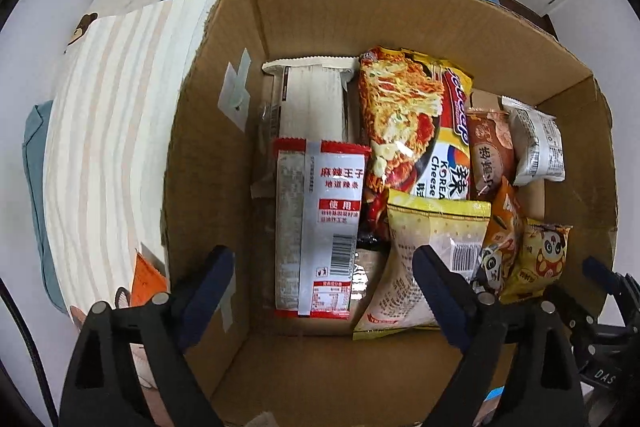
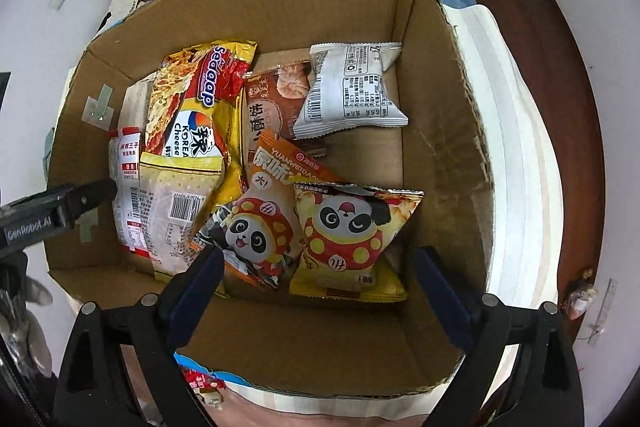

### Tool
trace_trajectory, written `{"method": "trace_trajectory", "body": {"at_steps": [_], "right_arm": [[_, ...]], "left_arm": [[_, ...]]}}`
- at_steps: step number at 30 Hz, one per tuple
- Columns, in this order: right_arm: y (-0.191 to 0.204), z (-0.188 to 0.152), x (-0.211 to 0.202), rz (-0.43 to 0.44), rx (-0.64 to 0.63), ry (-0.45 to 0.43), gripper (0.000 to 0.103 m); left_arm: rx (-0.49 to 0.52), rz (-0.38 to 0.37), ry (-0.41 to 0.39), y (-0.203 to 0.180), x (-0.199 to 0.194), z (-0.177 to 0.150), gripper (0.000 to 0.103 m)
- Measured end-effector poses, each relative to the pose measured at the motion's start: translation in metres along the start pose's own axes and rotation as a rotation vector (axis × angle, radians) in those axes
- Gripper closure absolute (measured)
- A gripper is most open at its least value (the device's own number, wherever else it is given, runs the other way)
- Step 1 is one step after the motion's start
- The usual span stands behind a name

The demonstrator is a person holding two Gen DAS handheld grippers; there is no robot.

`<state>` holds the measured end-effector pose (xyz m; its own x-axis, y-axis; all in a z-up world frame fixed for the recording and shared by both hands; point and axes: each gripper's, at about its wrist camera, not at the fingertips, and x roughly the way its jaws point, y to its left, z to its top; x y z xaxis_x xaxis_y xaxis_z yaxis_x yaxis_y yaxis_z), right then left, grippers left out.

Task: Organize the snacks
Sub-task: 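Carry both packs into the box and open both tools, then grasp the white girl-print packet with left tool while right grasps colorful candy bag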

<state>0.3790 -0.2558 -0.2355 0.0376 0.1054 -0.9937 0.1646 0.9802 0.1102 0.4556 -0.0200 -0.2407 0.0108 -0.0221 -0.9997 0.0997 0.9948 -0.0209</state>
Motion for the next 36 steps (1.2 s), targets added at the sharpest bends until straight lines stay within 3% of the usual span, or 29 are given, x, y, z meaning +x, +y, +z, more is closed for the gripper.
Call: {"method": "trace_trajectory", "body": {"at_steps": [10,17,36], "right_arm": [[0.006,-0.004,-0.01,-0.032,-0.009,-0.053,0.005],[0.022,-0.017,-0.027,-0.042,-0.054,-0.115,0.005],[0.031,-0.083,-0.127,-0.028,-0.062,-0.386,0.005]], "left_arm": [[0.018,-0.009,-0.065,-0.01,-0.019,-0.027,0.011],[0.033,-0.026,-0.153,-0.008,-0.05,-0.043,0.011],[0.069,-0.056,-0.444,-0.007,-0.146,-0.119,0.011]]}}
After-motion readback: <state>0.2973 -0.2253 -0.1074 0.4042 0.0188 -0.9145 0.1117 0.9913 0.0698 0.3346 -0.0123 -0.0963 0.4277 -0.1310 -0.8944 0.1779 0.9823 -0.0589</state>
